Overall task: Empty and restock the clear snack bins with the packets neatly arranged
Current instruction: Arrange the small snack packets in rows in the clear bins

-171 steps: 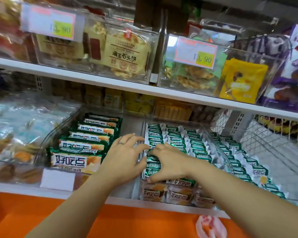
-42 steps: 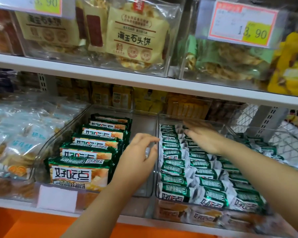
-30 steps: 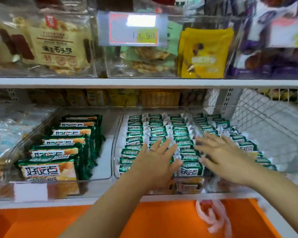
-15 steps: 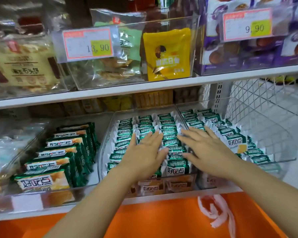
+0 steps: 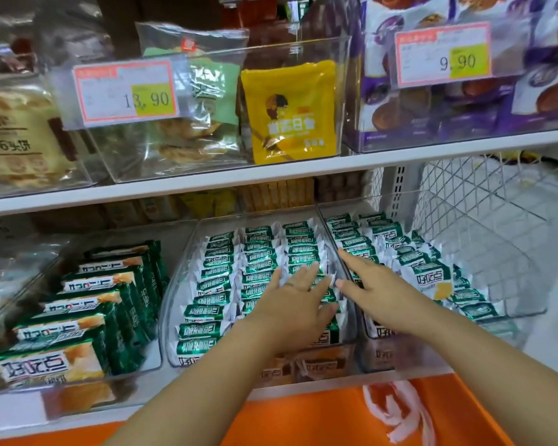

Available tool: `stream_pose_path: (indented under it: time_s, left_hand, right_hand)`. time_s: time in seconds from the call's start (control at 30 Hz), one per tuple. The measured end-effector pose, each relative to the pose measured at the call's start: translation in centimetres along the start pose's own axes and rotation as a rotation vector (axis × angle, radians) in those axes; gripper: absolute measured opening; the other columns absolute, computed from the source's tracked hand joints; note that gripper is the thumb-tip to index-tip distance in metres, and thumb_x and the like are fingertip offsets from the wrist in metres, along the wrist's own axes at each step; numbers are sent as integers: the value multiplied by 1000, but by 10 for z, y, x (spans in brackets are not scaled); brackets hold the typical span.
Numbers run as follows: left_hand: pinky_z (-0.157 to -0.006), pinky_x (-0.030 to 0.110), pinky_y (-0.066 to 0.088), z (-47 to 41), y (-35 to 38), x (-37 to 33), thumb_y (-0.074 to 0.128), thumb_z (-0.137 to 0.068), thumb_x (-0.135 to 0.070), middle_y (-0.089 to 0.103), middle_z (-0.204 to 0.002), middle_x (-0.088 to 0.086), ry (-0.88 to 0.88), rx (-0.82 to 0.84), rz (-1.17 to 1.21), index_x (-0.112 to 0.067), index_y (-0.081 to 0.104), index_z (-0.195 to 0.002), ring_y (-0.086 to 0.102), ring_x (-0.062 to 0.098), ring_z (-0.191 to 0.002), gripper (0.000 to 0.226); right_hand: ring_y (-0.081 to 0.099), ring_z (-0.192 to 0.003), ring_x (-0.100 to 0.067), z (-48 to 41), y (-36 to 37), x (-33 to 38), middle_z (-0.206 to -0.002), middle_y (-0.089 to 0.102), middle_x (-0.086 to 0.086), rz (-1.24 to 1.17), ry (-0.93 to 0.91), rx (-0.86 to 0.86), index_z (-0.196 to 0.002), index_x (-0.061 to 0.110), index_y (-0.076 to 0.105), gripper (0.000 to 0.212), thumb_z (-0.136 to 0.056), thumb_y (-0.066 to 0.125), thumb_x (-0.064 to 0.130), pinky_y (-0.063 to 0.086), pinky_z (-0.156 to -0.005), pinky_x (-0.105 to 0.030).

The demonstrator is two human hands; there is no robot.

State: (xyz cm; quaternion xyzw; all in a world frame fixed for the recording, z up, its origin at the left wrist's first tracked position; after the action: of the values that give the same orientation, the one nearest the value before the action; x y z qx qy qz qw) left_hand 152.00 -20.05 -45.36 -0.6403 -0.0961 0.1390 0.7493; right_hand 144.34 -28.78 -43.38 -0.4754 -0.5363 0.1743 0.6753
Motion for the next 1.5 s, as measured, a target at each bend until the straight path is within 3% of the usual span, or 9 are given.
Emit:
stream_pose_path:
  time_s: [0.13,0.37,0.5,0.63,0.77,0.9,1.1,1.23,1.5]
  left_hand:
    - [-118,47,-10,-8,1,3,17,-99,-57,-10,-161,6,-75,-1,35,-30,2,-153,-11,21,-148,62]
    - [-119,43,-8,-7,-5,6,24,-101,-49,1,-161,-9,14,-17,163,-30,8,-153,-6,9,-147,57]
    - [-119,42,-9,-5,-6,21,20,-97,-59,-10,-160,0,-120,-31,143,-30,2,-153,-9,18,-148,66]
    - [-118,44,-11,-8,-3,14,19,-97,-61,-4,-161,2,-116,67,96,-25,5,-154,-4,18,-148,69]
    - [-115,52,-9,-24,-36,24,19,-99,-56,9,-161,-2,-122,32,89,-26,19,-152,1,17,-148,61]
    - [-116,51,-10,-47,-34,22,17,-102,-49,-9,-161,-2,-149,3,19,-24,-2,-153,-8,19,-148,60]
    - [-117,51,-7,-50,-10,21,10,-101,-52,-12,-160,-6,-215,105,29,-29,-4,-153,-5,25,-148,59]
    - [-116,50,-6,-68,-26,34,15,-102,-50,-16,-160,-3,-246,4,2,-28,-3,-153,-11,24,-147,59]
    - [-117,50,1,-106,-23,47,14,-102,-47,3,-162,-2,-225,20,-8,-25,7,-153,3,23,-148,56]
  right_hand:
    - [19,-144,-10,-2,-4,-5,-159,16,6,-45,13,19,-153,25,13,63,-99,42,40,21,-115,-27]
    - [25,-142,-11,-4,-5,-7,-158,21,6,-37,14,20,-152,27,17,60,-99,42,41,26,-114,-29]
    - [27,-142,-12,-5,-6,-8,-158,21,5,-48,15,15,-152,29,17,60,-99,42,40,26,-112,-28]
    - [29,-141,-13,-4,-7,-6,-157,23,4,-37,17,16,-152,29,18,59,-99,43,39,27,-108,-25]
    - [49,-126,-15,-8,-19,-5,-148,42,-1,-44,30,-29,-147,25,35,50,-99,46,34,37,-99,-23]
    - [62,-108,-23,-20,-27,-6,-133,58,-2,-83,38,-132,-140,25,47,41,-99,46,29,47,-95,-33]
    - [55,-119,-19,-36,-24,-12,-145,46,1,-106,17,-114,-141,25,45,43,-99,47,31,43,-100,-31]
    - [49,-127,-15,-52,-28,-18,-141,51,2,-142,15,-144,-136,22,52,40,-97,50,31,37,-107,-30]
    - [48,-128,-12,-70,-27,-20,-142,50,1,-155,-29,-145,-138,20,50,43,-97,51,31,36,-103,-25]
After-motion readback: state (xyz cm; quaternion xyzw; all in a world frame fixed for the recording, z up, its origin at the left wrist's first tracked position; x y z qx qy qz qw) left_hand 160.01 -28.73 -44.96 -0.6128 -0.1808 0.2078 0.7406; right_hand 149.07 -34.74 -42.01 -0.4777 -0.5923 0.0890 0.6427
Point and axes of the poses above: each hand's wrist, its own z-axis away from the middle knuckle, its own y-axis out of the palm, x = y × z, the point moved 7 cm from there along -z, towards the middle knuckle
